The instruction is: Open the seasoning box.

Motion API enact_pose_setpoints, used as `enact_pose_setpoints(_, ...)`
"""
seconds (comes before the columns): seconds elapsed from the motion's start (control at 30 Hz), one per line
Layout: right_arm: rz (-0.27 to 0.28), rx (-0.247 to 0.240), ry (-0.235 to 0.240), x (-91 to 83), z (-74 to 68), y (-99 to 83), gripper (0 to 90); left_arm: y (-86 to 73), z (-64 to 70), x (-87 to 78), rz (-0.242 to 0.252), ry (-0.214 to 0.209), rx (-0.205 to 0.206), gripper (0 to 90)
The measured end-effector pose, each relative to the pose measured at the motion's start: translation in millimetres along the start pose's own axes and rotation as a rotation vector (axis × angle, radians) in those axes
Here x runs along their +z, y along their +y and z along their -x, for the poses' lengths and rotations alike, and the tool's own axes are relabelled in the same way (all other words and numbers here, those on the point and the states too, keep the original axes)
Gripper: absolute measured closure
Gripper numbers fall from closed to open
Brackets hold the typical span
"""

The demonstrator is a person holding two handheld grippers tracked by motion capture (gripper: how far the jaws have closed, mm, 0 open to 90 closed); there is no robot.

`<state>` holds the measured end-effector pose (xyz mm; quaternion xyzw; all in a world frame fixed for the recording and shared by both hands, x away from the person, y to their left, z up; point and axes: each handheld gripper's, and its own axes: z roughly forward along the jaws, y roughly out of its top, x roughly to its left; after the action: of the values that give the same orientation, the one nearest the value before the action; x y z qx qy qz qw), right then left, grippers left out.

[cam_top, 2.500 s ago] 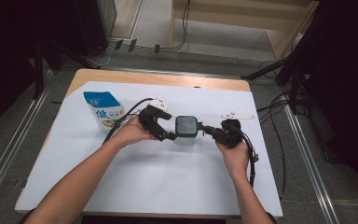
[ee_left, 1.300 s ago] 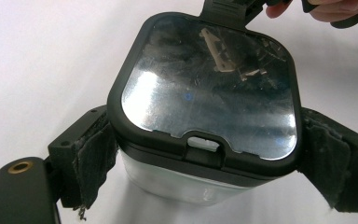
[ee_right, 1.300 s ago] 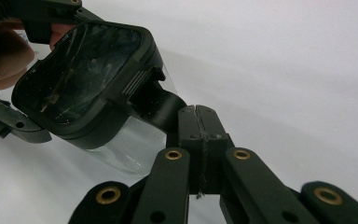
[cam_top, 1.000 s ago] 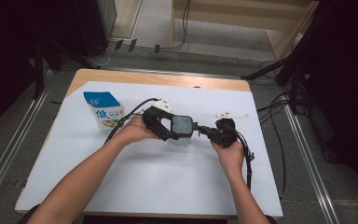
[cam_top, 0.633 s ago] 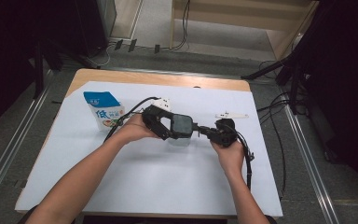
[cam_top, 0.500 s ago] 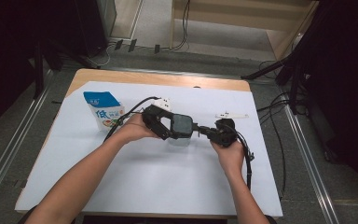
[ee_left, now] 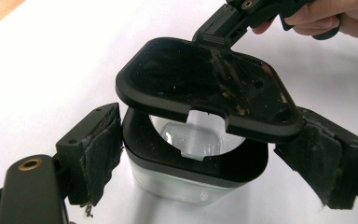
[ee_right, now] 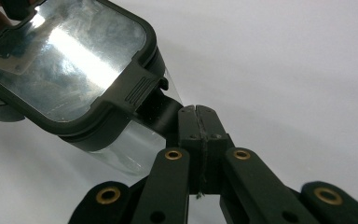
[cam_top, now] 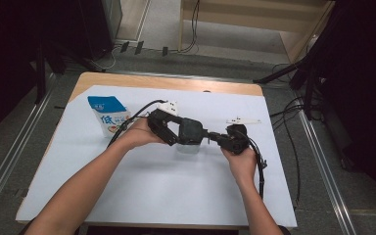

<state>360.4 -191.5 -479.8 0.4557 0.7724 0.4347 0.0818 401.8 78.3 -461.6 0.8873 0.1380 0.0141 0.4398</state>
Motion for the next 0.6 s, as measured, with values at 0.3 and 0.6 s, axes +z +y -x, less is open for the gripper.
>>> enact_pose_setpoints(0.3, 0.004, -0.001, 0.005, -1.1, 0.3, 0.4, 90.0, 1.0, 0.0, -8.1, 0.021, 0.002, -0.001, 21.0)
enact_pose_setpoints(0.6, 0.003, -0.013, 0.011, -1.1, -1.4, 1.1, 90.0, 0.8, -3.6, -14.2, 0.043, -0.031, -0.046, 44.5)
